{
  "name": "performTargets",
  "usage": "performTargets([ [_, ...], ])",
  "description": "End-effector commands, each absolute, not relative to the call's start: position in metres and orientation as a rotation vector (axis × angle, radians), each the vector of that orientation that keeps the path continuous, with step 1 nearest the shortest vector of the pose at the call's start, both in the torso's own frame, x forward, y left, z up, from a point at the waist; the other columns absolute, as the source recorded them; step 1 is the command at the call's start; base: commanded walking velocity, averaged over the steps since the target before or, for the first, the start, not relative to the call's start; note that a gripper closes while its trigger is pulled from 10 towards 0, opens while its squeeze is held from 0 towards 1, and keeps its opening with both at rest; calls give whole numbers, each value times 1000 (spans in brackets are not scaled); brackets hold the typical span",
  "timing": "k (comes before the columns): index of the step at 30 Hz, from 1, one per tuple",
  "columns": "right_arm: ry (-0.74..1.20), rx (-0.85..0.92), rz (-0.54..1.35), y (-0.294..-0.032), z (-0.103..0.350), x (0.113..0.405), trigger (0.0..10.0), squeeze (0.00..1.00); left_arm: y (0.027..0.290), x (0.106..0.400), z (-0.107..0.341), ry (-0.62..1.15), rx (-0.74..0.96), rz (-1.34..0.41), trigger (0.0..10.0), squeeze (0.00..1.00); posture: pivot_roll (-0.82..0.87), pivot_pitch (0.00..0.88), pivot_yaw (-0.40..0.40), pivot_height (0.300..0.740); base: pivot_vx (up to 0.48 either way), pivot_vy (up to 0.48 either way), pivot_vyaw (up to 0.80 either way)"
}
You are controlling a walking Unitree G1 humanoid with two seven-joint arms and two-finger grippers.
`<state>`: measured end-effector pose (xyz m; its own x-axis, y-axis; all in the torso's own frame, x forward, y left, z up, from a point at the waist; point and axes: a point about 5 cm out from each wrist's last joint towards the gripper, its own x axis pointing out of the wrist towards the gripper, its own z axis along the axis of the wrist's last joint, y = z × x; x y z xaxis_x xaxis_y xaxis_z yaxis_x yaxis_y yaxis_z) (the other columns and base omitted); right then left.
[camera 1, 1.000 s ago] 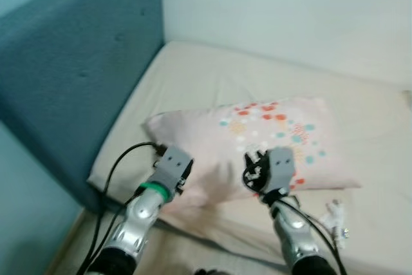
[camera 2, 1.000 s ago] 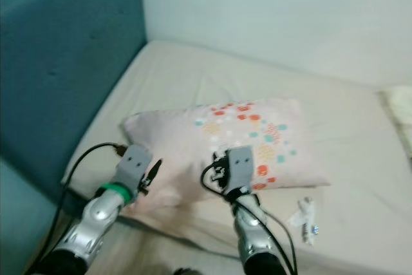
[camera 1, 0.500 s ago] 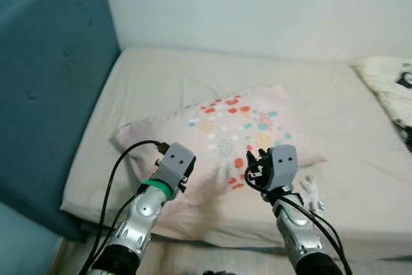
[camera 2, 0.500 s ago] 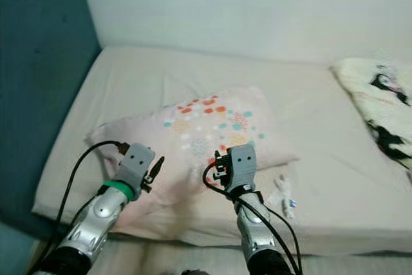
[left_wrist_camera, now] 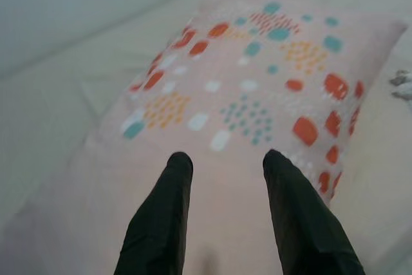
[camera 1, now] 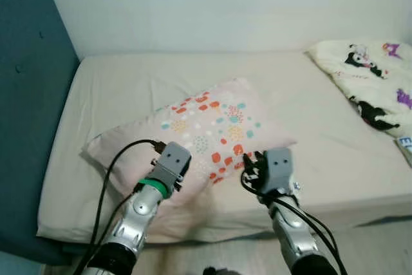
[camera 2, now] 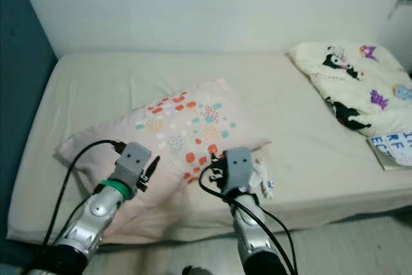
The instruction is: Clean up the room
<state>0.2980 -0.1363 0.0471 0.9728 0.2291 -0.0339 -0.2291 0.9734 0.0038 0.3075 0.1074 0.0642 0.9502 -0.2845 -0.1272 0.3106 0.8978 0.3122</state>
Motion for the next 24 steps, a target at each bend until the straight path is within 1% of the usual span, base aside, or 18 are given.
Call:
performTargets([
  [1,40,-9,237,-136,46,298,10000,0,112,303,55,123,340,-300,10000,0,16,32,33,740,0,0,769],
  [5,35,0,240,-134,47,299,10000,0,113,303,54,131,332,-285,10000,0,17,34,30,740,0,0,663],
  [14,31,36,264,-131,47,297,10000,0,126,301,48,197,295,-204,10000,0,27,48,15,740,0,0,0],
  [17,31,63,280,-128,46,294,10000,0,133,299,38,276,260,-164,10000,0,28,58,2,740,0,0,0],
  [19,31,69,284,-128,46,294,10000,0,133,298,36,295,239,-153,10000,0,27,57,1,740,0,0,0],
  [23,45,54,287,-131,43,293,10000,0,135,298,36,304,196,-123,10000,0,29,54,-11,740,0,0,0],
  [24,51,46,288,-131,42,293,10000,0,136,299,36,301,198,-117,10000,0,31,54,-16,740,0,0,606],
])
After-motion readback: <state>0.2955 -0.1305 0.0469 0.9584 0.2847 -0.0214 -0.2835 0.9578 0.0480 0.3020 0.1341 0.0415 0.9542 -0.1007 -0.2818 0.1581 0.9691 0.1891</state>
